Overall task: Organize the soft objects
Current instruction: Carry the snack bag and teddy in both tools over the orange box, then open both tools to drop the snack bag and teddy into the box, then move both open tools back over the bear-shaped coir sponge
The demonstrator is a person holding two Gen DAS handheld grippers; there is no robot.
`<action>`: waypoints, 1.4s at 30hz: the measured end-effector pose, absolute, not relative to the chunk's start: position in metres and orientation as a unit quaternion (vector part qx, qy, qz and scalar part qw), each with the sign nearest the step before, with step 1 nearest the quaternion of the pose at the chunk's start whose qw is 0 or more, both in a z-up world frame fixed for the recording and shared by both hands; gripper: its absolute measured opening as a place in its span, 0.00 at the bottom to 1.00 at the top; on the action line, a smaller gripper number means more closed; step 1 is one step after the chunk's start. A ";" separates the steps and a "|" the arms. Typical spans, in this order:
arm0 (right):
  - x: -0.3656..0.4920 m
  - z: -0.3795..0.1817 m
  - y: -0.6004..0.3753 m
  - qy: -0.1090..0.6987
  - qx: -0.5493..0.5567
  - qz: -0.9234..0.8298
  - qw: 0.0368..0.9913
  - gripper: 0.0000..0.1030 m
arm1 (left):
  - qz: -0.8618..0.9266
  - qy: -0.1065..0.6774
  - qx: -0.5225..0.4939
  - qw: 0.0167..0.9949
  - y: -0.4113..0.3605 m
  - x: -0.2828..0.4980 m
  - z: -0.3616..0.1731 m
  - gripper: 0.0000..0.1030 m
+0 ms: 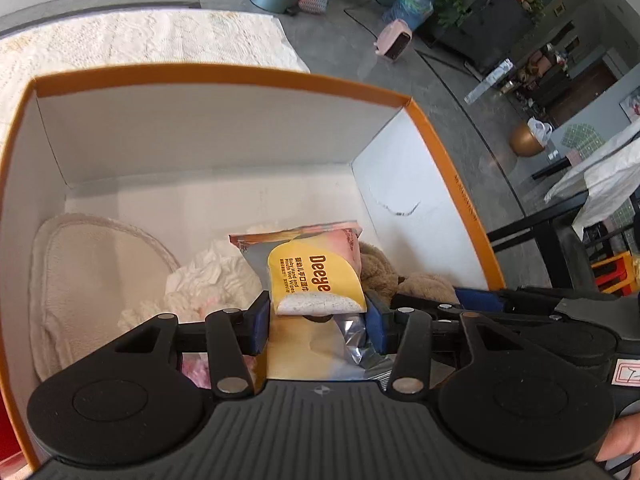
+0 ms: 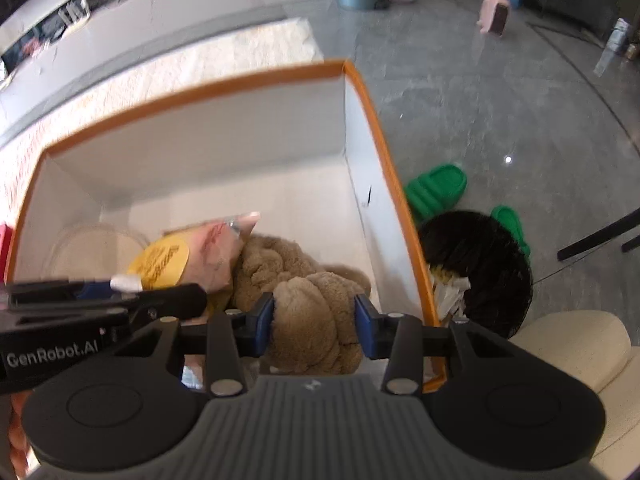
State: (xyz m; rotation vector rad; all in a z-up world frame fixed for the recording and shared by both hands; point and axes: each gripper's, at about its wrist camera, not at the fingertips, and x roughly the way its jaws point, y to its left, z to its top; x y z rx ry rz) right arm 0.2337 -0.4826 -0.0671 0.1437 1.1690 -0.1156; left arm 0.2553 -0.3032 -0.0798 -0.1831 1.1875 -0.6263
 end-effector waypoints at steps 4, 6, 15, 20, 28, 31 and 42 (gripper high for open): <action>0.233 -0.069 -0.476 0.554 0.040 -0.049 0.830 0.44 | -0.294 0.562 -0.091 0.767 -0.298 0.255 -0.084 0.53; 0.234 -0.071 -0.475 0.555 0.034 -0.050 0.830 0.48 | -0.293 0.561 -0.093 0.768 -0.294 0.254 -0.084 0.56; 0.223 -0.042 -0.472 0.527 0.026 -0.060 0.848 0.62 | -0.297 0.521 -0.083 0.796 -0.281 0.240 -0.050 0.72; 0.202 -0.016 -0.458 0.487 0.029 -0.067 0.871 0.63 | -0.304 0.477 -0.088 0.820 -0.264 0.220 -0.021 0.71; 0.151 0.015 -0.403 0.376 0.043 -0.051 0.924 0.65 | -0.297 0.369 -0.078 0.877 -0.210 0.160 0.021 0.71; 0.130 0.020 -0.377 0.334 0.054 -0.041 0.940 0.65 | -0.285 0.328 -0.071 0.898 -0.185 0.135 0.028 0.71; 0.077 0.000 -0.272 0.280 0.102 0.009 0.954 0.67 | -0.197 0.276 -0.023 0.940 -0.099 0.072 0.022 0.71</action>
